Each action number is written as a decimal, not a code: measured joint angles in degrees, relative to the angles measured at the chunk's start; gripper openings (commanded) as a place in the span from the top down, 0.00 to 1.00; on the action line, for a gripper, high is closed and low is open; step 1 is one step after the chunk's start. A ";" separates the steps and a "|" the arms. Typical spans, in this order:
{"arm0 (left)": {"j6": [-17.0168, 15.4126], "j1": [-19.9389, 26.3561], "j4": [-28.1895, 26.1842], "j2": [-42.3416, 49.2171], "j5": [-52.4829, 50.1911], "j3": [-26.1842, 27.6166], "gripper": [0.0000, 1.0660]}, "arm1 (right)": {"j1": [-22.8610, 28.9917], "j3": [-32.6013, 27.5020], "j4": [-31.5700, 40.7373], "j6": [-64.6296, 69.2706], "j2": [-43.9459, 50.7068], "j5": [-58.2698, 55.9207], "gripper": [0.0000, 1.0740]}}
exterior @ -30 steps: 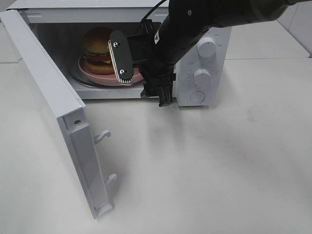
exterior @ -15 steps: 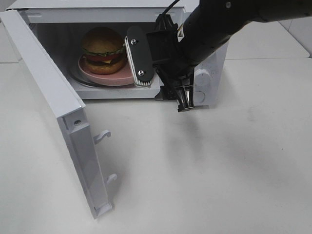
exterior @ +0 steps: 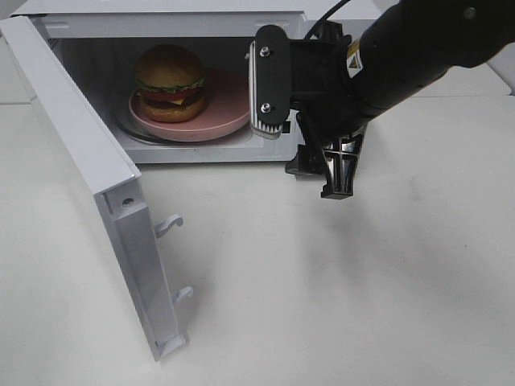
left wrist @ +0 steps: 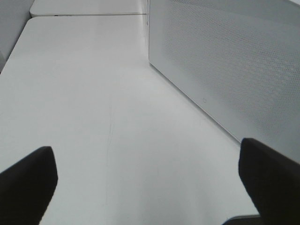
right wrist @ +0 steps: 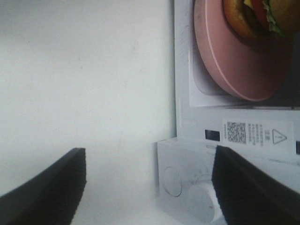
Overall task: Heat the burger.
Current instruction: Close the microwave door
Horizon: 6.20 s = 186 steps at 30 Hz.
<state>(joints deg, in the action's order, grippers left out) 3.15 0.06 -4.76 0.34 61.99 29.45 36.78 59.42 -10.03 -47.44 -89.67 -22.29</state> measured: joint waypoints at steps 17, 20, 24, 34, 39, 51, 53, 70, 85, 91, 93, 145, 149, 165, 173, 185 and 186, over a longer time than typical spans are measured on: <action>0.00 0.00 0.00 0.00 0.00 0.00 0.08 | 0.00 -10.31 0.11 36.44 16.62 -13.01 0.31; 0.00 0.00 0.00 0.00 0.00 0.00 0.08 | 0.00 -10.43 0.11 40.79 19.31 -17.25 0.31; 0.00 0.00 0.00 0.00 0.00 0.00 0.08 | 0.00 -10.43 0.11 43.09 21.54 -21.31 0.31; 0.00 0.00 0.00 0.00 0.00 0.00 0.08 | 0.00 -10.43 0.11 43.95 28.59 -32.77 0.31; 0.00 0.00 0.00 0.00 0.00 0.00 0.08 | 0.00 -10.77 0.00 44.63 32.77 -35.01 0.31; 0.00 0.00 0.00 0.00 0.00 0.00 0.08 | -8.54 -22.29 0.40 48.53 47.44 -36.27 0.31; 0.00 0.00 0.00 0.00 0.00 0.00 0.08 | -9.85 -22.80 0.40 48.70 48.82 -36.27 0.31; 0.00 0.00 0.00 0.00 0.00 0.00 0.08 | -28.65 -30.02 4.76 49.73 72.02 -34.43 0.30; 0.00 0.00 0.00 0.00 0.00 0.00 0.08 | -33.12 -30.83 4.93 50.13 89.84 -34.78 0.30; 0.00 0.00 0.00 0.00 0.00 0.00 0.08 | -33.17 -30.83 4.93 50.13 89.90 -34.84 0.30; 0.00 0.00 0.00 0.00 0.00 0.00 0.08 | -33.17 -30.83 4.93 50.13 89.90 -34.84 0.30; -0.17 0.00 -0.06 -1.55 -4.18 1.38 0.17 | -33.17 -30.83 4.93 50.13 89.90 -34.84 0.30; -0.17 0.00 -0.06 -4.41 -5.33 1.38 0.27 | -33.17 -30.83 4.93 50.13 89.90 -34.84 0.30; -0.17 0.00 -0.23 -26.30 -19.42 1.38 1.00 | -33.17 -30.83 4.93 50.13 89.90 -34.84 0.30; -0.06 0.00 -0.23 -36.21 -32.37 1.38 1.00 | -33.17 -30.83 4.93 50.13 89.90 -34.89 0.30; 1.72 0.00 -0.40 -48.64 -65.89 -8.02 1.00 | -33.17 -30.83 4.93 50.13 89.90 -34.89 0.30; 1.72 0.00 -0.40 -48.64 -65.89 -8.02 1.00 | -33.17 -30.83 4.93 50.13 89.90 -34.89 0.30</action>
<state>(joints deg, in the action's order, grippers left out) 4.87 0.06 -5.16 -48.30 -3.90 21.43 3.61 28.59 -5.10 2.69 0.23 -57.18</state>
